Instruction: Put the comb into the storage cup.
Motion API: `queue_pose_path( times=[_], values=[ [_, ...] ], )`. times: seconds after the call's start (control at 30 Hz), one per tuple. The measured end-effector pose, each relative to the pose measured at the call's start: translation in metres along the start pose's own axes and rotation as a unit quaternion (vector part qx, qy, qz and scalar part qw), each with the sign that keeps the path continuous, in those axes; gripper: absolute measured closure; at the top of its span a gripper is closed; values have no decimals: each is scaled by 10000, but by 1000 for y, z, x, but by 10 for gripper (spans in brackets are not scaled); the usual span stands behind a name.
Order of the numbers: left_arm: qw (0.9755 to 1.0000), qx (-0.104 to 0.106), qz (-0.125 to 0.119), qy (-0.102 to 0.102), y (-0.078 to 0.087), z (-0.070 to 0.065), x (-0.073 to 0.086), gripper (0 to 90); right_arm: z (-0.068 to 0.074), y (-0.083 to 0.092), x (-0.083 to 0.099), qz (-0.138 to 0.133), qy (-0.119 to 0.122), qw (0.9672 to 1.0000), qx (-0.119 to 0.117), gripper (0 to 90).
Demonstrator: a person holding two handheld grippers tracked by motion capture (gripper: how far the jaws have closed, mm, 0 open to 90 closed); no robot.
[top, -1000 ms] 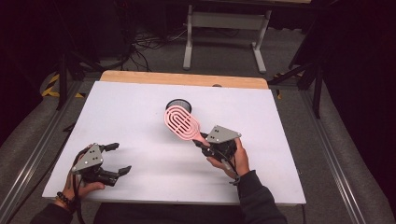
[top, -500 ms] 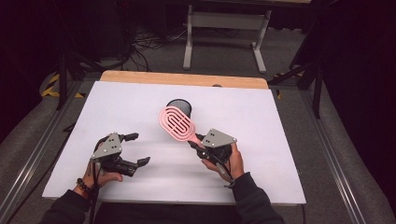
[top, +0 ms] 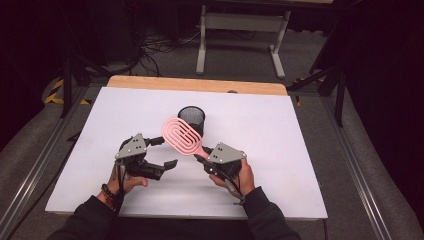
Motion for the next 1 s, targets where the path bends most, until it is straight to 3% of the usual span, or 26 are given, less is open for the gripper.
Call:
queue_pose_path(
  times=[0.3,0.47,0.6,0.77,0.8,1.0],
  values=[
    [9981,220,-287,492,-16,3,-7,157,9,-3,-1,-112,47,9999,41,698],
    [9965,309,-535,561,-17,3,-13,285,11,-6,1,-100,58,9999,44,697],
    [9940,443,-737,676,-18,2,-16,397,13,-8,2,-114,69,9999,97,697],
    [9897,432,-1039,887,-15,4,-22,511,12,-9,2,-191,73,9995,227,699],
    [9880,545,-1117,915,-15,2,-24,533,13,-9,2,-193,78,9995,235,699],
    [9877,687,-1190,739,-17,-5,-31,606,12,-10,2,-222,131,9992,308,704]
  ],
)
Point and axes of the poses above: each handheld gripper's, and its own axes: y roughly backward along the jaws, x roughly out of its underside, z roughly to its left, the point moved 8 cm from there along -y, roughly forward along the jaws, and after that the axes turned 15 degrees about x, right-handed, at the moved point
